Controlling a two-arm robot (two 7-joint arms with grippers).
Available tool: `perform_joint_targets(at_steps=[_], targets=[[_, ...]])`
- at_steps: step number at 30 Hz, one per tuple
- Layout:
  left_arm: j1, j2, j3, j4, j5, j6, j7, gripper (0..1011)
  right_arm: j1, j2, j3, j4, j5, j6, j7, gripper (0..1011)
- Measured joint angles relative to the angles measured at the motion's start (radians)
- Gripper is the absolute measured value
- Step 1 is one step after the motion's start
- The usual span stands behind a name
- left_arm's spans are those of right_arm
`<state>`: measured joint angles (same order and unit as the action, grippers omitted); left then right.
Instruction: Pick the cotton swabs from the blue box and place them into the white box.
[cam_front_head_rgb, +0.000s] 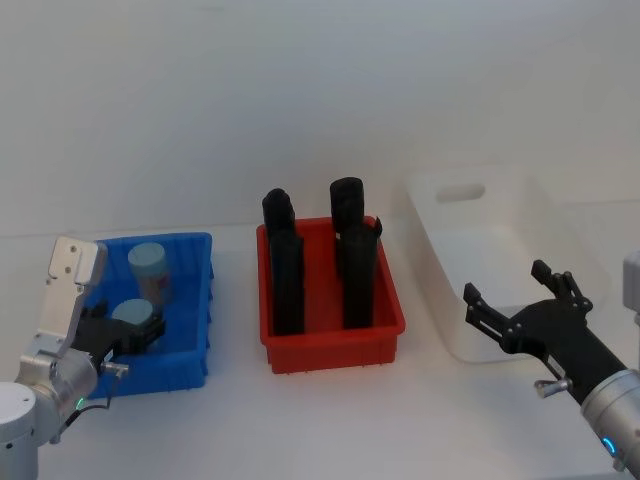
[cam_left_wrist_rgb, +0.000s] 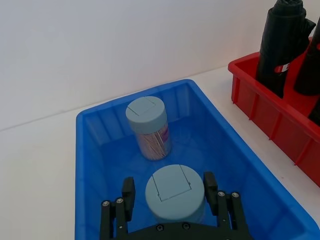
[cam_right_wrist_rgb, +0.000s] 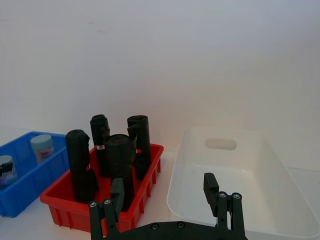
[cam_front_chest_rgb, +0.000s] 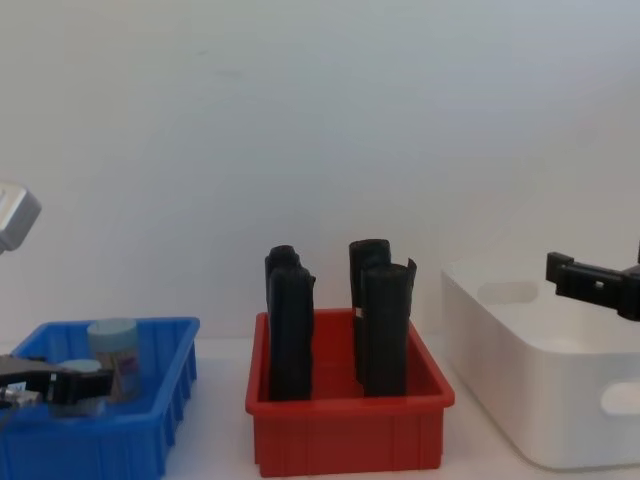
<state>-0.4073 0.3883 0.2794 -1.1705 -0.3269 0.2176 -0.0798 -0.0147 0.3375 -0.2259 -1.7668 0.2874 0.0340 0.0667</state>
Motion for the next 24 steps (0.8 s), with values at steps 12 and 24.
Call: perform_joint_targets(at_steps=[12, 24], targets=[[-0.004, -0.003, -0.012, 0.031, -0.041, -0.026, -0.034, 673, 0.0, 0.0, 0.0, 0.0, 0.0, 0.0, 0.0, 1002], [0.009, 0.008, -0.019, -0.033, -0.036, -0.031, -0.061, 673, 0.0, 0.0, 0.0, 0.0, 0.0, 0.0, 0.0, 1002]])
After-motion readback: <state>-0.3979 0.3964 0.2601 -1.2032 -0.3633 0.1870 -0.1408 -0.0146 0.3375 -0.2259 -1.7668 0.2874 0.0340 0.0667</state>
